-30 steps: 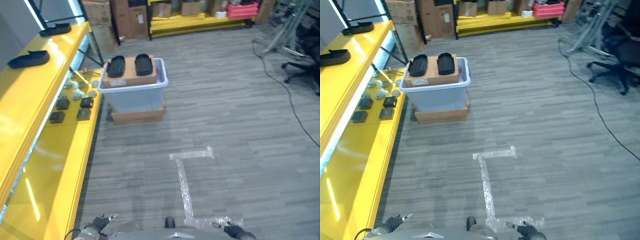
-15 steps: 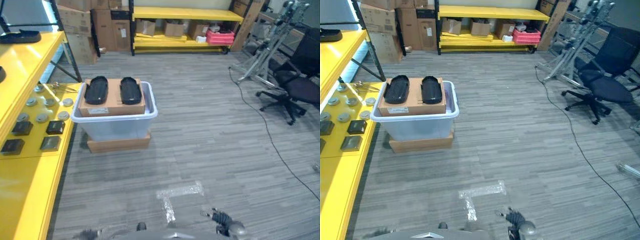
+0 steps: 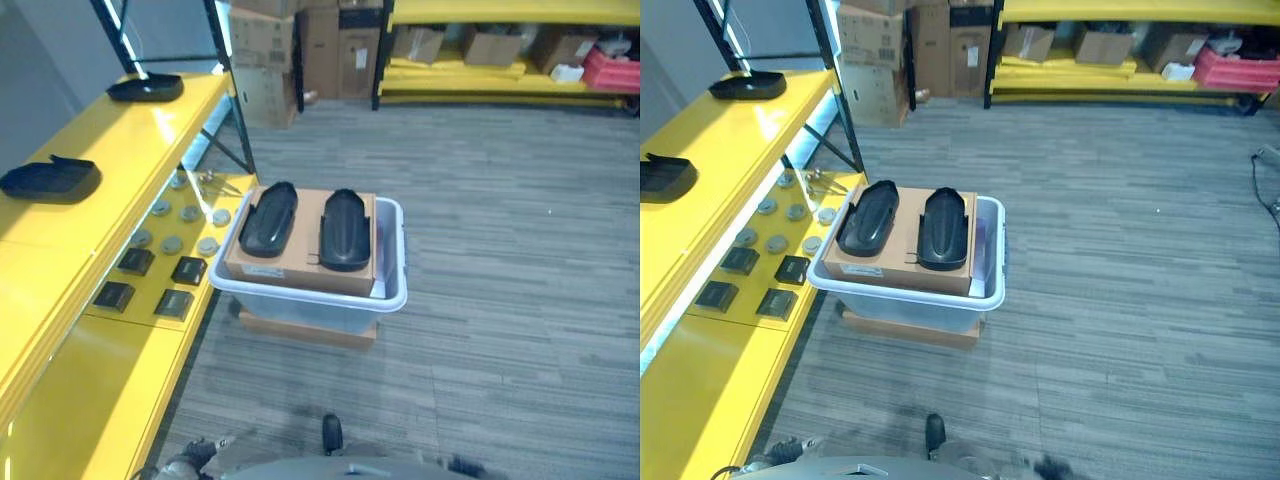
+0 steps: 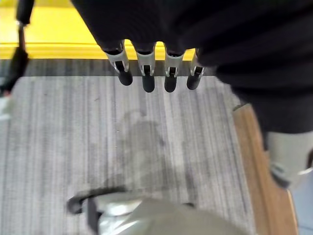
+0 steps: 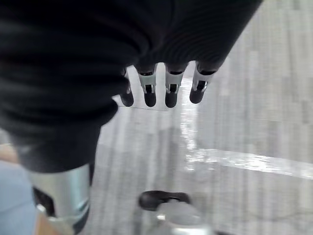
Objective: Move parts from the plastic box to the shelf.
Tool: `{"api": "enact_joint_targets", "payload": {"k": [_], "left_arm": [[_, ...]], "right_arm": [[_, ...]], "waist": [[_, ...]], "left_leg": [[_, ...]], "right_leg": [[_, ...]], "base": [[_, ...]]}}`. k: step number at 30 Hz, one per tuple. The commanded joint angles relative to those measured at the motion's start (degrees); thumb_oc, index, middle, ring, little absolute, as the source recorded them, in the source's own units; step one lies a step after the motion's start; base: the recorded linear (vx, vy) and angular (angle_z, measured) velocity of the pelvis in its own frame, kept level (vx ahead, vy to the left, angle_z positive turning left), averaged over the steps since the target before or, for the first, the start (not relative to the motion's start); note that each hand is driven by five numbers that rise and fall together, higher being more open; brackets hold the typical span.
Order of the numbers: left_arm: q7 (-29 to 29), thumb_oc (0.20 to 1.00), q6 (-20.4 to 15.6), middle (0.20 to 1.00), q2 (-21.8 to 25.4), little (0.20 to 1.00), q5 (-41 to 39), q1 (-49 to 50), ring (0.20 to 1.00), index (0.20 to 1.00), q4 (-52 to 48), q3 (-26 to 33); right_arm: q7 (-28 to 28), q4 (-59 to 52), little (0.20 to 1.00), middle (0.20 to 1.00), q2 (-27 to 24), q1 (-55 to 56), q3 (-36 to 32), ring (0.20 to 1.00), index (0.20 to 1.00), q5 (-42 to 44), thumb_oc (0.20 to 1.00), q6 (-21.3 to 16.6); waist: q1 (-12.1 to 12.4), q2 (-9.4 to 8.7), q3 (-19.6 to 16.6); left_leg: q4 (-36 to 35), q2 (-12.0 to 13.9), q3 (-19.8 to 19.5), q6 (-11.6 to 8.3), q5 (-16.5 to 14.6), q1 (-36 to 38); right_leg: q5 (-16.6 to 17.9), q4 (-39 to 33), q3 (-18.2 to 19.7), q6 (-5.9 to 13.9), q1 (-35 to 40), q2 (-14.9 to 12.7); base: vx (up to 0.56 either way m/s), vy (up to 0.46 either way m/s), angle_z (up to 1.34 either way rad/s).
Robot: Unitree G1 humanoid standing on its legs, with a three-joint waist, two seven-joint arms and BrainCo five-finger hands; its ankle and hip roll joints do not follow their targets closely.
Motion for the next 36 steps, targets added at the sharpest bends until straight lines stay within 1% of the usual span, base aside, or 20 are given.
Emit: {"api": "enact_joint_targets", "payload": {"k": [1,2,4,6,8,10,11,12,15,16,18,19,20,23,24,25,26,29,33,36], "left_arm": [[0.1,1.0,0.2,1.0,0.5,1.0,2.0,-1.6,1.0,1.0,2.2,-1.6],[0.2,1.0,-0.1,1.0,0.6,1.0,2.7,-1.4,1.0,1.0,2.9,-2.2],[0.4,1.0,-0.6,1.0,1.4,1.0,2.5,-1.2,1.0,1.0,2.1,-1.5],[0.7,1.0,-0.8,1.0,1.9,1.0,1.9,-1.2,1.0,1.0,1.8,-0.9],[1.8,1.0,-1.0,1.0,2.8,1.0,1.2,-1.5,1.0,1.0,0.6,0.3],[3.3,1.0,-1.4,1.0,3.4,1.0,0.1,-1.6,1.0,1.0,-1.5,1.3],[3.3,1.0,-1.4,1.0,3.4,1.0,0.1,-1.6,1.0,1.0,-1.5,1.3],[3.7,1.0,-1.5,1.0,3.5,1.0,0.5,-1.4,1.0,1.0,-2.5,1.6],[5.9,1.0,-2.1,1.0,1.7,1.0,1.1,-1.2,1.0,1.0,-4.1,0.6],[6.1,1.0,-2.3,1.0,1.2,1.0,1.5,-1.3,1.0,1.0,-4.6,-0.2],[6.2,1.0,-2.4,1.0,0.7,1.0,2.3,-1.4,1.0,1.0,-5.0,-1.3],[6.2,1.0,-2.5,1.0,0.3,1.0,3.0,-1.8,1.0,1.0,-6.0,-2.7],[6.2,1.0,-2.5,1.0,0.3,1.0,3.0,-1.8,1.0,1.0,-6.0,-2.7],[6.8,1.0,-2.6,1.0,0.2,1.0,2.8,-2.9,1.0,1.0,-6.7,-4.6],[6.8,1.0,-2.6,1.0,0.2,1.0,2.8,-3.1,1.0,1.0,-6.7,-4.5],[7.5,1.0,-2.7,1.0,0.7,1.0,2.3,-4.3,1.0,1.0,-7.2,-6.0],[7.5,1.0,-2.7,1.0,0.7,1.0,2.3,-4.4,1.0,1.0,-7.1,-5.9],[8.1,1.0,-2.8,1.0,1.2,1.0,1.6,-5.7,1.0,1.0,-6.6,-7.6],[9.1,1.0,-2.6,1.0,1.7,1.0,0.6,-7.1,1.0,1.0,-5.9,-8.5],[9.2,1.0,-2.6,1.0,1.8,1.0,0.5,-7.5,1.0,1.0,-5.8,-9.2]], "right_arm": [[-1.0,-4.2,1.0,1.0,-3.4,2.5,-1.8,1.0,1.0,3.3,1.0,-1.2],[-1.5,-4.6,1.0,1.0,-3.9,1.6,-2.3,1.0,1.0,4.1,1.0,-1.7],[-2.2,-5.5,1.0,1.0,-3.5,1.6,-3.4,1.0,1.0,5.0,1.0,-2.4],[-2.8,-6.3,1.0,1.0,-3.2,1.5,-4.1,1.0,1.0,5.9,1.0,-2.7],[-4.1,-10.6,1.0,1.0,-3.2,2.0,-5.2,1.0,1.0,6.7,1.0,-3.5],[-6.7,-22.3,1.0,1.0,-3.2,4.5,-7.5,1.0,1.0,7.7,1.0,-5.2],[-6.7,-22.5,1.0,1.0,-3.2,4.6,-7.5,1.0,1.0,7.6,1.0,-5.1],[-8.6,-30.2,1.0,1.0,-3.7,6.4,-8.3,1.0,1.0,4.6,1.0,-5.8],[-15.7,-45.0,1.0,1.0,-3.9,8.7,-13.0,1.0,1.0,-0.6,1.0,-8.2],[-17.4,-47.4,1.0,1.0,-4.4,8.0,-13.2,1.0,1.0,-2.5,1.0,-8.3],[-18.4,-48.3,1.0,1.0,-4.8,7.0,-13.6,1.0,1.0,-3.5,1.0,-8.2],[-19.8,-50.1,1.0,1.0,-5.8,4.4,-13.6,1.0,1.0,-4.3,1.0,-8.0],[-19.8,-50.1,1.0,1.0,-5.8,4.4,-13.7,1.0,1.0,-4.4,1.0,-7.9],[-22.9,-48.6,1.0,1.0,-7.8,-3.2,-12.6,1.0,1.0,-4.9,1.0,-7.6],[-22.9,-48.4,1.0,1.0,-7.9,-3.5,-12.6,1.0,1.0,-4.9,1.0,-7.7],[-25.0,-45.3,1.0,1.0,-10.0,-9.9,-10.6,1.0,1.0,-5.8,1.0,-6.8],[-25.1,-45.2,1.0,1.0,-10.0,-10.1,-10.5,1.0,1.0,-5.8,1.0,-6.9],[-27.8,-38.5,1.0,1.0,-11.7,-18.9,-7.8,1.0,1.0,-5.1,1.0,-5.7],[-28.5,-34.3,1.0,1.0,-13.0,-26.7,-4.7,1.0,1.0,-3.6,1.0,-5.1],[-28.4,-30.6,1.0,1.0,-14.8,-30.9,-2.0,1.0,1.0,-4.9,1.0,-4.0]], "waist": [[-1.1,2.1,0.3],[-1.7,2.61,0.2],[-1.3,3.2,-0.7],[-1.3,3.29,-0.8],[-1.4,3.38,-0.7],[-2.0,3.21,-0.4],[-2.0,3.21,-0.4],[-2.4,3.24,-0.2],[-3.1,3.45,0.2],[-3.0,3.48,0.4],[-2.9,3.49,0.6],[-2.3,3.42,1.2],[-2.3,3.44,1.1],[-1.2,3.41,2.7],[-1.2,3.43,2.7],[-0.2,3.49,4.1],[-0.3,3.52,4.1],[1.0,3.78,5.3],[2.0,3.9,6.4],[2.5,3.91,6.8]], "left_leg": [[-21.0,8.1,0.3,0.32,11.6,0.7],[-21.2,7.8,1.1,0.08,11.8,0.6],[-24.8,7.2,2.4,0.61,11.3,3.4],[-26.0,7.0,3.3,0.82,11.2,4.3],[-27.4,6.9,4.5,1.08,11.1,5.0],[-27.7,6.7,5.6,1.02,10.7,4.8],[-27.7,6.8,5.6,1.02,10.7,4.8],[-27.7,6.8,5.9,1.01,10.6,4.5],[-27.7,6.9,6.1,1.11,10.4,4.3],[-27.7,6.8,6.0,1.22,10.3,4.3],[-27.7,6.7,5.9,1.27,10.3,4.2],[-27.7,6.7,5.7,1.26,10.4,3.6],[-27.7,6.7,5.7,1.25,10.4,3.5],[-27.7,6.6,5.0,1.01,11.2,1.0],[-27.7,6.6,5.0,1.01,11.2,0.8],[-27.7,6.6,4.1,0.65,12.4,-2.1],[-27.7,6.6,4.1,0.64,12.5,-2.3],[-27.7,6.3,2.9,0.28,13.6,-5.2],[-27.7,6.1,2.0,-0.25,14.7,-8.0],[-27.7,5.9,1.4,-0.49,15.3,-9.5]], "right_leg": [[-8.9,7.3,0.2,10.6,0.7,-5.7],[-8.5,6.0,0.7,10.99,1.6,-6.2],[-6.8,2.4,1.2,11.76,2.6,-7.3],[-6.0,1.3,1.6,12.19,2.8,-7.8],[-5.0,-0.1,2.0,12.77,2.5,-8.2],[-4.0,-1.3,2.3,13.34,1.8,-8.5],[-4.0,-1.3,2.3,13.34,1.8,-8.5],[-3.9,-1.6,2.4,13.59,1.5,-8.5],[-3.9,-1.8,2.2,14.02,0.9,-8.8],[-3.9,-1.8,2.3,14.09,0.8,-8.8],[-3.8,-1.8,2.4,14.08,0.7,-8.8],[-3.7,-1.8,2.1,14.18,0.2,-8.9],[-3.7,-1.8,2.1,14.18,0.1,-8.9],[-3.3,-1.8,1.5,14.26,-1.9,-8.9],[-3.3,-1.8,1.5,14.26,-2.1,-8.9],[-2.7,-1.8,0.7,14.26,-4.3,-9.0],[-2.6,-1.8,0.7,14.26,-4.4,-9.0],[-1.9,-1.8,-0.4,14.26,-6.6,-9.1],[-1.2,-1.8,-1.4,14.27,-8.7,-9.2],[-0.9,-1.8,-2.0,14.25,-9.7,-9.3]], "base": [[0.31,0.133,0.4],[0.23,0.168,0.29],[0.16,0.171,-0.43],[0.07,0.106,-0.68],[0.02,0.107,-0.3],[-0.02,0.057,0.0],[-0.02,0.027,-0.22],[-0.01,0.029,-0.55],[0.02,0.038,-0.1],[0.03,0.03,-0.04],[0.0,0.004,-0.18],[0.0,0.0,0.0],[-0.05,-0.01,0.05],[-0.09,-0.01,0.06],[-0.18,-0.018,0.11],[-0.13,-0.016,0.15],[-0.16,-0.02,0.21],[-0.1,-0.008,0.3],[-0.06,-0.005,0.18],[-0.02,-0.002,0.24]]}}
